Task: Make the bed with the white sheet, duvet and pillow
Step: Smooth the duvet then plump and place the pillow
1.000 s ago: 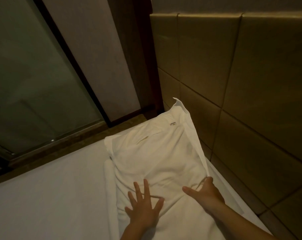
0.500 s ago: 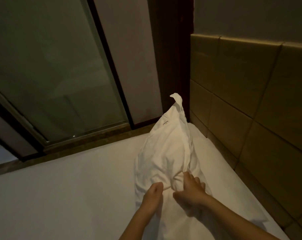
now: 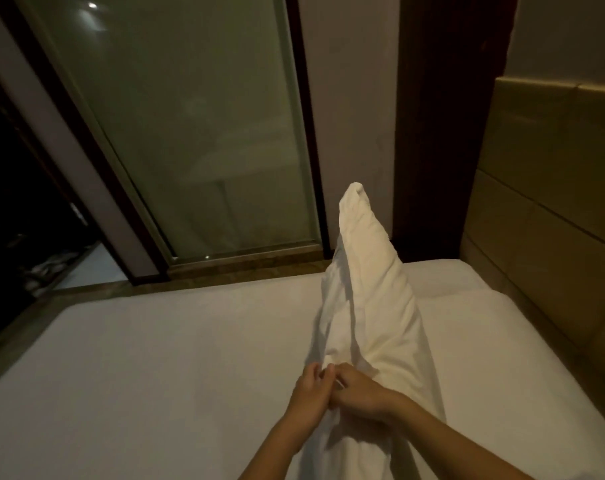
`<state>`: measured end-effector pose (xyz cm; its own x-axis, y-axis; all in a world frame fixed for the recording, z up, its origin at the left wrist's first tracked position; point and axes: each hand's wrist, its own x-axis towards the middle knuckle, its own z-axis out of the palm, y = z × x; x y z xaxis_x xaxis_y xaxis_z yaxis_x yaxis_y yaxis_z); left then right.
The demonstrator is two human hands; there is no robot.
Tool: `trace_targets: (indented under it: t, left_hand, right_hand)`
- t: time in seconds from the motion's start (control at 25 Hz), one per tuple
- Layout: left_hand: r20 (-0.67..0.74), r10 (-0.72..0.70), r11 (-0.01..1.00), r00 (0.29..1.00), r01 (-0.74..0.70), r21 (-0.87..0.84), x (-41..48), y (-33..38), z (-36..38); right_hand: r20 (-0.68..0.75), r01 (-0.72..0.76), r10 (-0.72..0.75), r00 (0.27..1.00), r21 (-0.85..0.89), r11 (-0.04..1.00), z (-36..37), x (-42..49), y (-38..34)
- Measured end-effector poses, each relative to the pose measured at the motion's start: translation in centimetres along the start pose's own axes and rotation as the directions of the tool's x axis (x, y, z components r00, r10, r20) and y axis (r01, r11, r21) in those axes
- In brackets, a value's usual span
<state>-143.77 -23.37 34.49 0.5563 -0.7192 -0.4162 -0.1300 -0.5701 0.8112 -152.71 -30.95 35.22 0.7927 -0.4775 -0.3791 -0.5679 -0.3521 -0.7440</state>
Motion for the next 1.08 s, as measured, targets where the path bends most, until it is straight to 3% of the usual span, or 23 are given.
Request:
trace_targets:
  t: [0.08, 0.16, 0.24, 0.32, 0.36, 0.4, 0.44, 0.52, 0.6, 0.64, 0.72, 0.8, 0.84, 0.96, 1.08]
  left_hand:
    - [-0.199, 0.124, 0.992, 0.972, -0.118, 0.044, 0.5, -0.3, -2.2]
    - [-0.215, 0.235, 0.971, 0.948, -0.222, 0.087, 1.3, 0.6, -4.1]
    - [-0.051, 0.253, 0.942, 0.966, -0.235, 0.238, 2.4, 1.6, -4.9]
    - [0.141, 0.123, 0.920, 0.982, -0.166, 0.355, 3.8, 1.4, -4.6]
    - [0.193, 0.039, 0.907, 0.980, -0.115, 0.405, 4.4, 0.6, -4.2]
    - [0.200, -0.018, 0.875, 0.980, -0.081, 0.477, 4.7, -0.8, -3.9]
    - [0.173, -0.062, 0.824, 0.983, -0.048, 0.564, 4.9, -2.3, -3.8]
    - [0.106, -0.121, 0.746, 0.987, 0.020, 0.666, 5.5, -5.4, -4.3]
    - [0.142, -0.156, 0.793, 0.977, 0.039, 0.608, 6.2, -7.7, -4.9]
    - [0.182, -0.157, 0.828, 0.971, 0.029, 0.560, 6.5, -8.7, -4.9]
    - [0.220, -0.155, 0.788, 0.963, -0.014, 0.615, 6.9, -11.0, -4.4]
    - [0.150, -0.158, 0.667, 0.976, -0.006, 0.745, 6.8, -14.0, -4.2]
    - [0.096, -0.145, 0.660, 0.985, 0.024, 0.751, 6.8, -15.6, -4.4]
    - [-0.040, -0.087, 0.754, 0.995, 0.092, 0.650, 8.3, -18.9, -6.9]
    - [-0.121, -0.053, 0.785, 0.991, 0.116, 0.608, 11.7, -20.6, -9.3]
  right_hand:
    - [0.090, 0.065, -0.053, 0.995, -0.138, 0.988, 1.9, 0.9, -1.3]
    - [0.151, 0.177, -0.129, 0.980, -0.366, 0.914, 4.1, 1.0, -2.5]
    - [0.177, 0.300, -0.244, 0.953, -0.483, 0.822, 6.1, 1.4, -2.6]
    - [0.184, 0.376, -0.328, 0.926, -0.463, 0.802, 6.6, 0.2, -1.4]
    - [0.138, 0.350, -0.323, 0.936, -0.443, 0.825, 5.8, -0.5, -0.6]
    - [-0.050, 0.285, -0.334, 0.941, -0.413, 0.865, 5.0, -0.8, 1.4]
    - [-0.241, 0.222, -0.286, 0.927, -0.262, 0.939, 4.3, -1.3, 3.3]
    - [-0.350, 0.110, -0.189, 0.918, -0.234, 0.966, 3.1, -2.1, 6.1]
    - [-0.350, -0.039, -0.066, 0.935, -0.285, 0.958, 4.1, -1.1, 7.9]
    - [-0.284, -0.086, -0.007, 0.959, -0.316, 0.945, 4.3, -0.7, 8.1]
    - [-0.217, -0.081, 0.000, 0.976, -0.365, 0.927, 4.7, 1.1, 7.6]
    - [-0.170, -0.090, 0.029, 0.985, -0.366, 0.926, 5.5, 3.3, 6.6]
    - [-0.148, -0.086, 0.029, 0.989, -0.392, 0.916, 6.2, 4.6, 6.1]
    - [-0.096, -0.034, -0.008, 0.995, -0.437, 0.899, 8.6, 8.9, 4.6]
    - [-0.061, -0.043, 0.014, 0.998, -0.514, 0.856, 11.0, 13.5, 3.9]
